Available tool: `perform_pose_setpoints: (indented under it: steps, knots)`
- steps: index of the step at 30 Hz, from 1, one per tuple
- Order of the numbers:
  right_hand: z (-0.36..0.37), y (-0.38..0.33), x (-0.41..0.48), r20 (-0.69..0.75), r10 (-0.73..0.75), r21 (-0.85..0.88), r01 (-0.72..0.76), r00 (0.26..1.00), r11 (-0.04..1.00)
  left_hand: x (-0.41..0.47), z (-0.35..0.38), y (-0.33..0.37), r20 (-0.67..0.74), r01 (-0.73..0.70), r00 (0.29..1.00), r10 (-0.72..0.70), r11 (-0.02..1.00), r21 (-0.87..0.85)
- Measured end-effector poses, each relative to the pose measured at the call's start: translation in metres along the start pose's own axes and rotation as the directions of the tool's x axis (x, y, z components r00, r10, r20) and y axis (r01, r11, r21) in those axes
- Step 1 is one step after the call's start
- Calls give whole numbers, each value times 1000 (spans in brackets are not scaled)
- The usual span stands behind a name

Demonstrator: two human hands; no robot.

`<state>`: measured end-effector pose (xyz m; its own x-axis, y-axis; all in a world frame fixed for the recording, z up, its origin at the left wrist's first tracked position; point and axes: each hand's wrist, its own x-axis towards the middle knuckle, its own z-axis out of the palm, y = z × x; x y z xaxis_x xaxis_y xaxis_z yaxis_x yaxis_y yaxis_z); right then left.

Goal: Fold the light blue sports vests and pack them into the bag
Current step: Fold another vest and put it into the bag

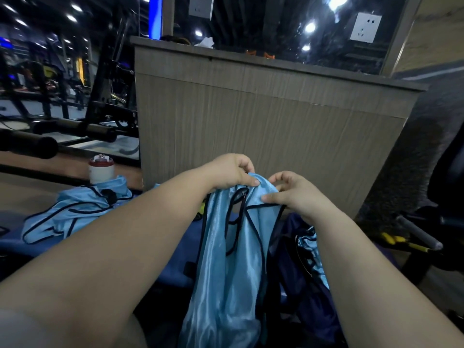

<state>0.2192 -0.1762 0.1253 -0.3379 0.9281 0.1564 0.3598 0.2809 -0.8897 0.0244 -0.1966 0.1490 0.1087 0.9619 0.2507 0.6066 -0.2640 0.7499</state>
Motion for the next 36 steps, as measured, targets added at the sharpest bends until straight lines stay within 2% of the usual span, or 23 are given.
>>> perform_pose_setpoints:
  steps: [5, 10, 14, 17, 19, 21, 24, 26, 28, 32, 36]
  knots:
    - [-4, 3, 9, -262, -8, -2, 8, 965, 1000, 1, -2, -2, -22, 11, 1000, -12, 999, -45]
    - [-1, -2, 7, -190, 37, 266, 15, 981, 964, 2, -2, 1, -25, 7, 1000, -10, 993, -116]
    - [3, -10, 2, -223, 86, 307, -14, 971, 952, 2, -1, 4, -17, -8, 1000, 6, 991, -134]
    - [0, -12, -2, -176, 52, 338, 11, 983, 941, 2, -6, 6, -31, -6, 1000, 5, 1000, -30]
    - [-6, -10, -3, -92, 2, 263, 23, 996, 964, 0, -12, 7, -40, 35, 999, -33, 998, 46]
    - [-11, -6, -3, -79, -37, 132, 47, 996, 990, -1, -19, 3, -4, 83, 997, -83, 993, 79]
    - [-15, -1, -1, -198, -80, -72, 67, 977, 995, -2, -24, -4, 84, 164, 984, -158, 984, -72]
    - [-17, 0, 0, -256, -124, -139, 90, 959, 986, -2, -27, -10, 96, 207, 976, -194, 967, -147]
    - [-19, 2, -1, -276, -162, -197, 109, 947, 974, -1, -30, -16, 51, 201, 979, -198, 977, -67]
    - [-24, 1, -3, -307, -233, -328, 127, 923, 936, -1, -44, -26, -16, 150, 988, -152, 952, 268]
    - [-35, 2, -7, -380, -281, -322, 159, 881, 933, 4, -63, -34, -142, 153, 984, -110, 926, 345]
